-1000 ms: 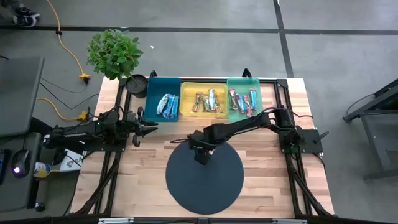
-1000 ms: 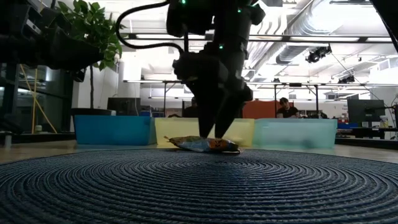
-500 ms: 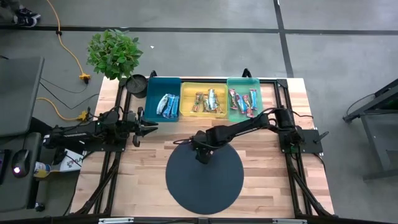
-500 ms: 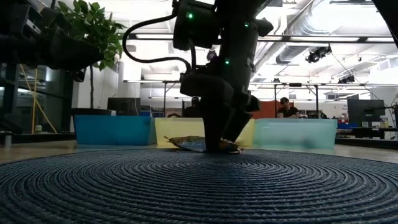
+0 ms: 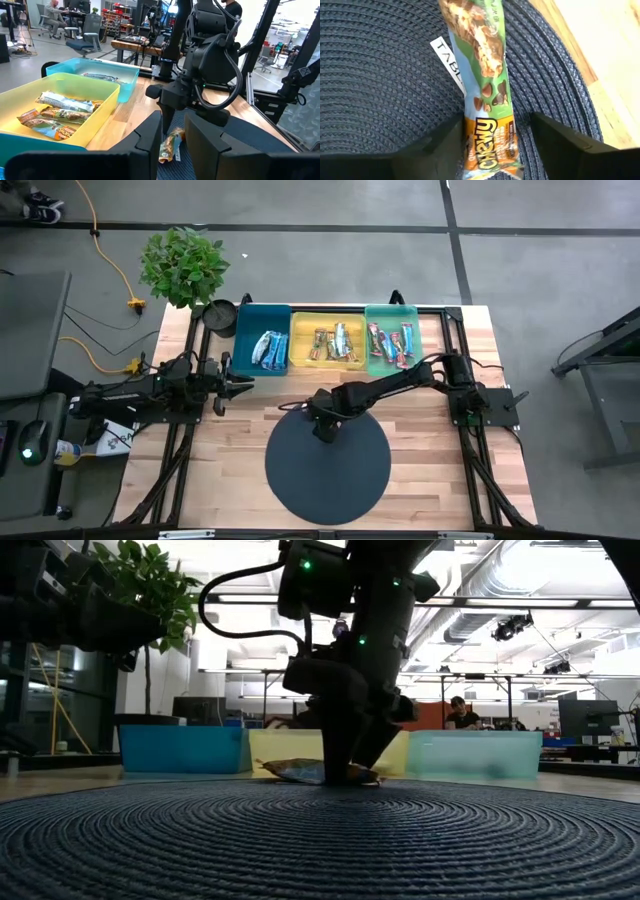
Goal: Pick and place Granola Bars by type
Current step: Put the yellow granola bar into the yellow bin
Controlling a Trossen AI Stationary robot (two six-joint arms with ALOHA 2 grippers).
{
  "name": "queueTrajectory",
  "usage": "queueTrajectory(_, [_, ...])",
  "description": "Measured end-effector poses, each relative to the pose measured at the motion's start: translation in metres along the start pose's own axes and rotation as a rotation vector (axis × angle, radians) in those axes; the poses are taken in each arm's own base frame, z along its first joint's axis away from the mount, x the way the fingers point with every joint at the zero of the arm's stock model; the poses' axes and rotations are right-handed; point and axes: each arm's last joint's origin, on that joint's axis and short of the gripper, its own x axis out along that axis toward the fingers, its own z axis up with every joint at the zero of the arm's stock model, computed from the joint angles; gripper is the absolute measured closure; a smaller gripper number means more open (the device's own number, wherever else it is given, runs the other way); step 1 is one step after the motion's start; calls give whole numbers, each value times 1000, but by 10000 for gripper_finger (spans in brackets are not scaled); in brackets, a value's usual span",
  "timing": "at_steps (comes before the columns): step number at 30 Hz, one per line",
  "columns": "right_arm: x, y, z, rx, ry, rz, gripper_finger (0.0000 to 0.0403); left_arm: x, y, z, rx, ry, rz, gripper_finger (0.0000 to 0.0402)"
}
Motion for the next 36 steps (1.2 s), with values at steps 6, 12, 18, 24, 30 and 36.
queueTrajectory(6, [0,0,0,2,2,6,226,0,0,0,0,0,0,319])
queueTrajectory(12, [0,1,0,3,0,9,273,0,0,0,0,0,0,319])
queueTrajectory(18, [1,1,0,-6,1,9,301,0,0,0,0,0,0,319])
queueTrajectory(24, [1,0,1,-3,2,12,306,0,0,0,0,0,0,319])
queueTrajectory(30, [-7,2,3,-1,-10,56,307,0,0,0,0,0,0,319])
queueTrajectory(36, [-38,4,12,-12,-117,118,313,0,0,0,0,0,0,319])
